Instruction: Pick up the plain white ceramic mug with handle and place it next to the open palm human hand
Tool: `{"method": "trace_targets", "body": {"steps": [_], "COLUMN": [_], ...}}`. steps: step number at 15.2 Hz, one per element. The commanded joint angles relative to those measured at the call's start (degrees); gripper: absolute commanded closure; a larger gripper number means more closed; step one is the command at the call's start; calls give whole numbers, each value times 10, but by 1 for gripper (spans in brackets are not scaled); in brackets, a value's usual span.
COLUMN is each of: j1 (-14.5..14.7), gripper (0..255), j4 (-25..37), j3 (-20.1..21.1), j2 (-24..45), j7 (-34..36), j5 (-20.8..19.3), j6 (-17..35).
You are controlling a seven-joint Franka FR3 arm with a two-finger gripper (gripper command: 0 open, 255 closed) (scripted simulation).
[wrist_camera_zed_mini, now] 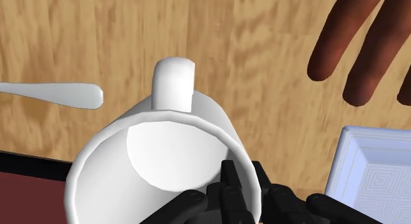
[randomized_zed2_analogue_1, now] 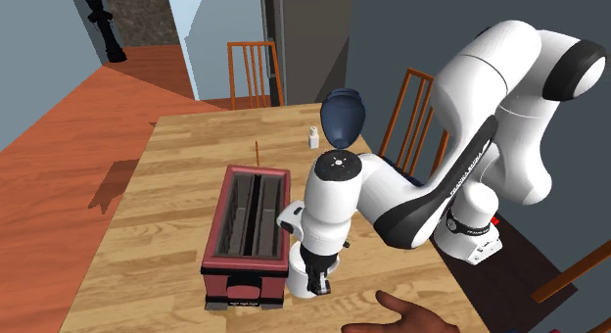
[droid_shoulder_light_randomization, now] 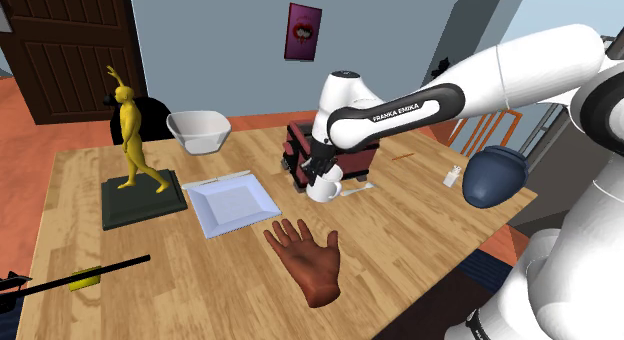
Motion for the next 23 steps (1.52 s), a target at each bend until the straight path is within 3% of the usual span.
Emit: {"method": "trace_targets", "body": {"steps": [1,11,12,17,21,23], "j1": [-1,-1,-1,-1,1,1], "gripper": [255,255,0,0,0,0], "j4": [-6,-12,-12,-12,12,12], "j3": [-1,-1,-1,-1,1,1], "j2": [8,16,16,16,-27,-27], "j7": [1,2,2,2,0,0], "j5": [-1,-2,-2,-2,1,1], "j6": [14,27,27,27,-39,-39]}}
